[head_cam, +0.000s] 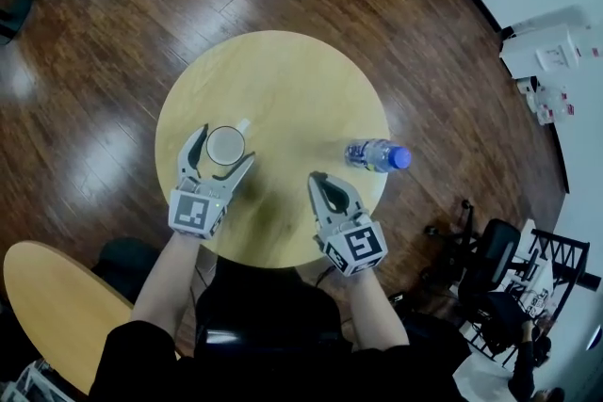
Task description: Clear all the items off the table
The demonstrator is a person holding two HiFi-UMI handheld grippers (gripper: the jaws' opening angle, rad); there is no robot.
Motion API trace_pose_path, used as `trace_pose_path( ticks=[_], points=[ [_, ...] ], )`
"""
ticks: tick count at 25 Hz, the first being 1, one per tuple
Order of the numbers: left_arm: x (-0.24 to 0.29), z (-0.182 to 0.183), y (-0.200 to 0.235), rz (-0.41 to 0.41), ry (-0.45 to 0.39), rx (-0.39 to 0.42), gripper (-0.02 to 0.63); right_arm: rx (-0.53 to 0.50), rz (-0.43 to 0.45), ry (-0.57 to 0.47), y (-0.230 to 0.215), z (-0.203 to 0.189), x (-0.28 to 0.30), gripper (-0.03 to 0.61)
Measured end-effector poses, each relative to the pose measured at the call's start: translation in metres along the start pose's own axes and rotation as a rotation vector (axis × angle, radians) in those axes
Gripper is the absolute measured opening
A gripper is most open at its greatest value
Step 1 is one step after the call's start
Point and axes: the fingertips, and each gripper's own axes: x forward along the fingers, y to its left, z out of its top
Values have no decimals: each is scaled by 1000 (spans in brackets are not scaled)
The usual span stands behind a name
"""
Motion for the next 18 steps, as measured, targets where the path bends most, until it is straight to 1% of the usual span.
trace_pose_path(
  ticks=[3,5,6,7,8,9,11,12,13,15,16,18],
  points=[
    [-9,18,-8,18,-13,-12,445,-15,14,-31,3,9,-11,5],
    [-17,29,-11,37,-30,-12,428,-26,26,-62,6,16,-17,5],
    [-23,34,-12,49,-41,-9,405,-32,33,-84,7,21,-20,5],
    [-30,39,-13,63,-53,-7,371,-38,38,-108,8,26,-23,5],
    [-38,45,-15,76,-70,-7,299,-44,43,-132,9,32,-27,5],
    [-47,51,-17,87,-88,-9,248,-49,47,-155,9,38,-32,5],
    [-66,66,-25,105,-119,-9,185,-54,59,-201,10,53,-44,5],
    [-74,74,-29,112,-128,-6,165,-57,66,-224,11,62,-51,5],
    [-82,81,-32,122,-131,-5,137,-61,75,-245,12,70,-58,5],
    [-99,93,-33,155,-114,-7,35,-76,99,-281,15,85,-69,5],
    [-107,99,-33,172,-106,-11,-2,-85,114,-299,16,92,-73,5],
    [-123,110,-33,193,-121,-23,-2,-102,143,-337,17,106,-80,5]
  ],
)
